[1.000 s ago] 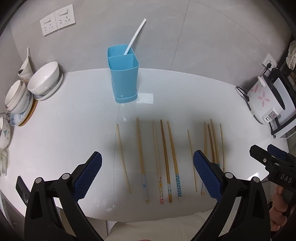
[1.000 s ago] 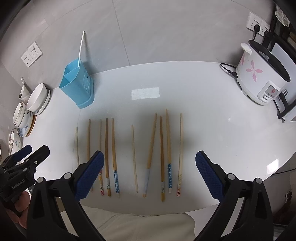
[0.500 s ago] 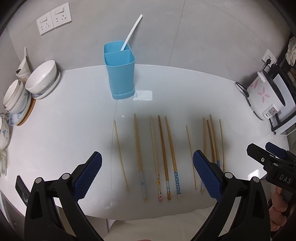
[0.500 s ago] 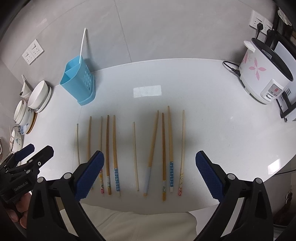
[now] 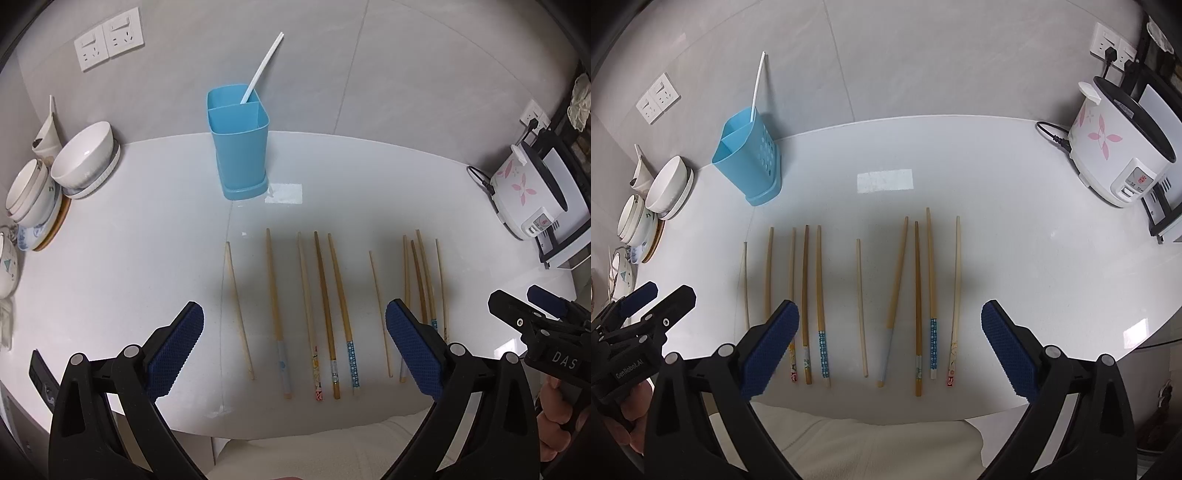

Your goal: Organize utensils

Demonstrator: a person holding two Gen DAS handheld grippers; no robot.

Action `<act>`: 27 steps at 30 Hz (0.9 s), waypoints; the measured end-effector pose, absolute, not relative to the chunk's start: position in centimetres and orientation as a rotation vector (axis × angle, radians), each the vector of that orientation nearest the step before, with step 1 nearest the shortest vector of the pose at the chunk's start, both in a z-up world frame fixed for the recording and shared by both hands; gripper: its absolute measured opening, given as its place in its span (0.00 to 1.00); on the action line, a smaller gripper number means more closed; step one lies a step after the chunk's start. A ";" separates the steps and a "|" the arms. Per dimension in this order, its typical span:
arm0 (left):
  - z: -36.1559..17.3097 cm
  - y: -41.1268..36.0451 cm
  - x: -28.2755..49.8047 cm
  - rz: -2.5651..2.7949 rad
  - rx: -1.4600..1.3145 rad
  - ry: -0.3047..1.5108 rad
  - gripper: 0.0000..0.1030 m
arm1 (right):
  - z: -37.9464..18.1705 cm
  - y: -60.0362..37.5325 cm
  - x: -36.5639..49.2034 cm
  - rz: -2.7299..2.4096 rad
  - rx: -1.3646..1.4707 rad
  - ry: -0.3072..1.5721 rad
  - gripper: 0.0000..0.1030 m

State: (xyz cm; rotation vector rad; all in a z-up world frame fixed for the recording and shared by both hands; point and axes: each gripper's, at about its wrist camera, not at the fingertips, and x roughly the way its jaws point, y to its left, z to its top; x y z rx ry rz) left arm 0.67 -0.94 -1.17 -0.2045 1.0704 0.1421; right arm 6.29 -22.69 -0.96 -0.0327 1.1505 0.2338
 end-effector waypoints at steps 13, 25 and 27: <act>-1.3 -0.8 0.6 0.144 -0.214 1.079 0.94 | -1.0 -22.2 6.4 0.245 -0.060 1.166 0.92; -1.4 -0.6 0.5 0.154 -0.213 1.084 0.94 | -1.4 -22.0 6.5 0.245 -0.069 1.176 0.92; -1.4 -0.7 0.5 0.154 -0.209 1.083 0.94 | -1.4 -22.0 6.5 0.245 -0.069 1.178 0.92</act>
